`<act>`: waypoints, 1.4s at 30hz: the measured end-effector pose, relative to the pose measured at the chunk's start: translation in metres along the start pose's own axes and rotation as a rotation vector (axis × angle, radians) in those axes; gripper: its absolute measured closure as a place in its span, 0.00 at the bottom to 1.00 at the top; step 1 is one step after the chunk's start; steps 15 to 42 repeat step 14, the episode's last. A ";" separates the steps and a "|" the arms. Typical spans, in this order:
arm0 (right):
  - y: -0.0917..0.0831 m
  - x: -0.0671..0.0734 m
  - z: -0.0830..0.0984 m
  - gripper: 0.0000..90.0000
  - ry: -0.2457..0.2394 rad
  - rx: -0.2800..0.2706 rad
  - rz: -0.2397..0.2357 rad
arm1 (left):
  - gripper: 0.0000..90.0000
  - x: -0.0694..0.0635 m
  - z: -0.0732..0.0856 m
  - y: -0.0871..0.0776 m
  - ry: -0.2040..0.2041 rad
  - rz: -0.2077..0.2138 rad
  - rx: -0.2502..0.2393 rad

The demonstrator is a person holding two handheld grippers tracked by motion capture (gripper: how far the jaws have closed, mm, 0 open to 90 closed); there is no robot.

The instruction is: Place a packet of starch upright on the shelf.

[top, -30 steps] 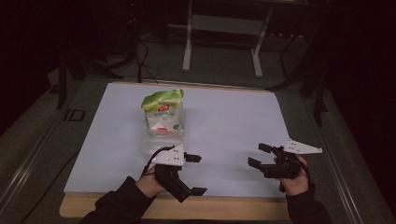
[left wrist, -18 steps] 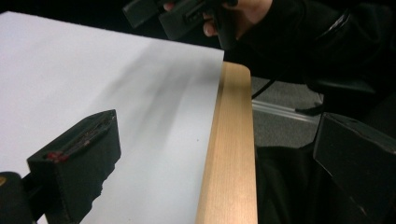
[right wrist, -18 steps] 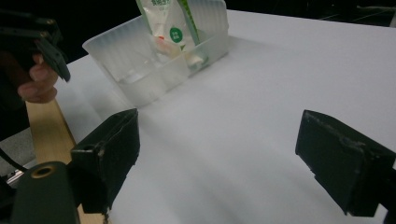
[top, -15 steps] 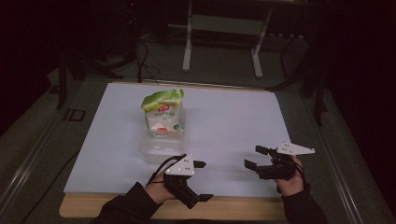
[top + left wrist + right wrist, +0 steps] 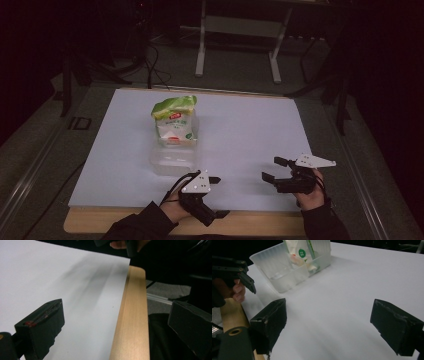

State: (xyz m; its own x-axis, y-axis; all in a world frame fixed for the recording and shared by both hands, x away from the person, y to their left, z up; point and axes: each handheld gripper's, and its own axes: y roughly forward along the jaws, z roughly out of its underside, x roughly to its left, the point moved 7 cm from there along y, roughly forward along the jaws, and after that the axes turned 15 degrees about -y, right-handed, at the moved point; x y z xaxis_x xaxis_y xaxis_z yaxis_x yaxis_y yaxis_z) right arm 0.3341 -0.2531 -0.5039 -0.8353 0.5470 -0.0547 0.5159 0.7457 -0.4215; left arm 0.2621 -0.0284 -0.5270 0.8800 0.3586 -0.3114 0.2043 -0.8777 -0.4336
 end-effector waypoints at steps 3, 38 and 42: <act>0.000 0.000 0.002 0.15 0.006 0.003 -0.001 | 0.01 0.000 0.004 0.003 0.001 0.001 0.013; -0.001 -0.001 0.003 0.15 -0.001 0.005 0.006 | 0.01 0.000 0.009 0.007 -0.001 0.008 0.026; -0.001 -0.001 0.003 0.15 -0.001 0.005 0.006 | 0.01 0.000 0.009 0.007 -0.001 0.008 0.026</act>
